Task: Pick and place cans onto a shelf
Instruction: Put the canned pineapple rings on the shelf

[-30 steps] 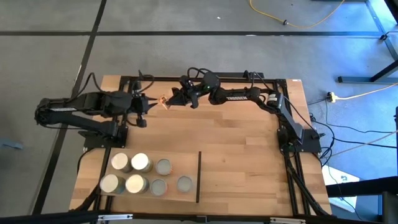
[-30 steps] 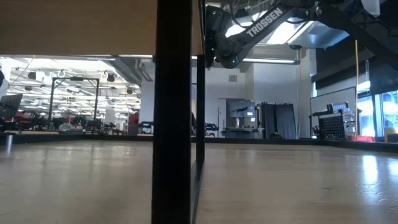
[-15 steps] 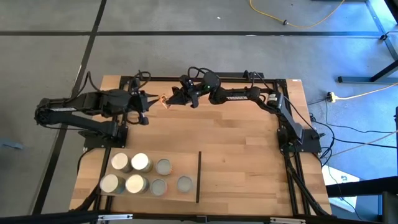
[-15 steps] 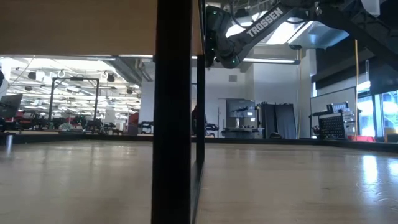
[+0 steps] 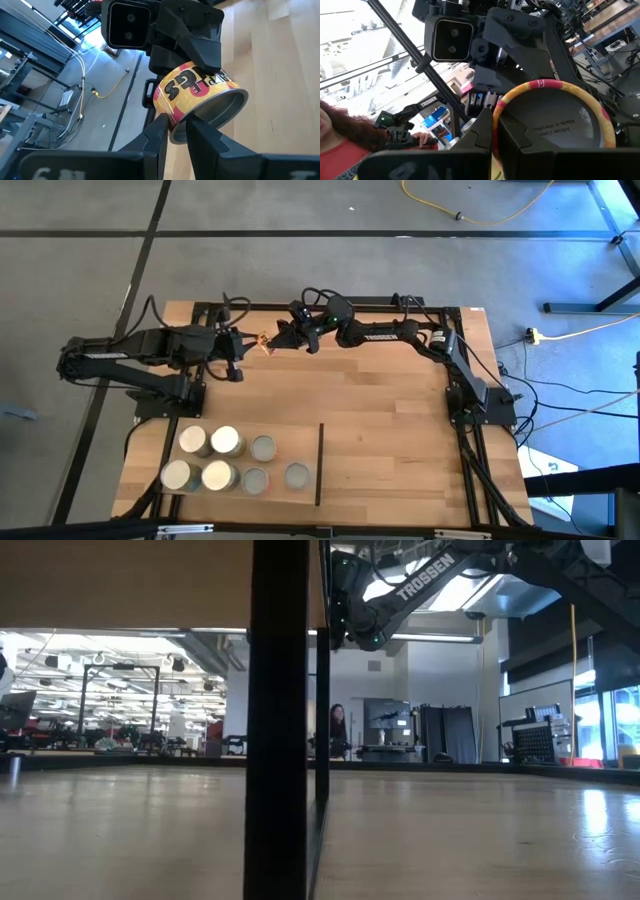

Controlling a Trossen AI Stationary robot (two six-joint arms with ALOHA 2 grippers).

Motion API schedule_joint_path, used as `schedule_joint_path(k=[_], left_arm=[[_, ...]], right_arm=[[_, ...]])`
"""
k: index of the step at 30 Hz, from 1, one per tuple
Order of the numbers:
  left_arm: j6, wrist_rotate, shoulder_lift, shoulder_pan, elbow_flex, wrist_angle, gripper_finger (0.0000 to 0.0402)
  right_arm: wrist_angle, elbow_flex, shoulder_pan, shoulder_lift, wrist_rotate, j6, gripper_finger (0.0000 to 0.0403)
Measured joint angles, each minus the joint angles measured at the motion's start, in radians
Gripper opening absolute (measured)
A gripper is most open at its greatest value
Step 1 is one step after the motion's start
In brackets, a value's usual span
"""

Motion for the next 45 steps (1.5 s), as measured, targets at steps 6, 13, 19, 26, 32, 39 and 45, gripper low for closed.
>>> schedule_joint_path(k=[6, 13, 19, 26, 32, 39, 45], left_arm=[[-0.003, -0.022, 0.001, 0.001, 0.0, 0.005, 0.0061], [-0.001, -0.042, 0.021, 0.001, 0.0, 0.018, 0.001], [-0.001, -0.036, 0.032, 0.001, 0.0, 0.021, 0.0003], [-0.003, -0.013, 0.034, 0.001, 0.0, 0.033, 0.0001], [-0.003, -0.007, 0.034, 0.001, 0.0, 0.034, 0.0001], [-0.003, -0.007, 0.031, 0.0, 0.0, 0.032, 0.0], [-0.003, -0.011, 0.031, 0.0, 0.0, 0.014, 0.0]], right_arm=[[0.001, 0.0, 0.0, 0.0, 0.003, -0.002, 0.0012], [0.007, 0.0, -0.002, 0.0, -0.001, 0.005, 0.0012], [0.006, 0.0, -0.002, 0.0, -0.019, 0.008, 0.0012], [0.004, 0.0, 0.003, 0.0, -0.028, 0.008, 0.0055], [0.004, 0.002, -0.001, 0.0, -0.04, 0.049, 0.0063], [0.017, 0.002, -0.028, 0.0, -0.155, 0.099, 0.0065], [0.019, 0.002, -0.07, 0.0, -0.219, 0.105, 0.0066]])
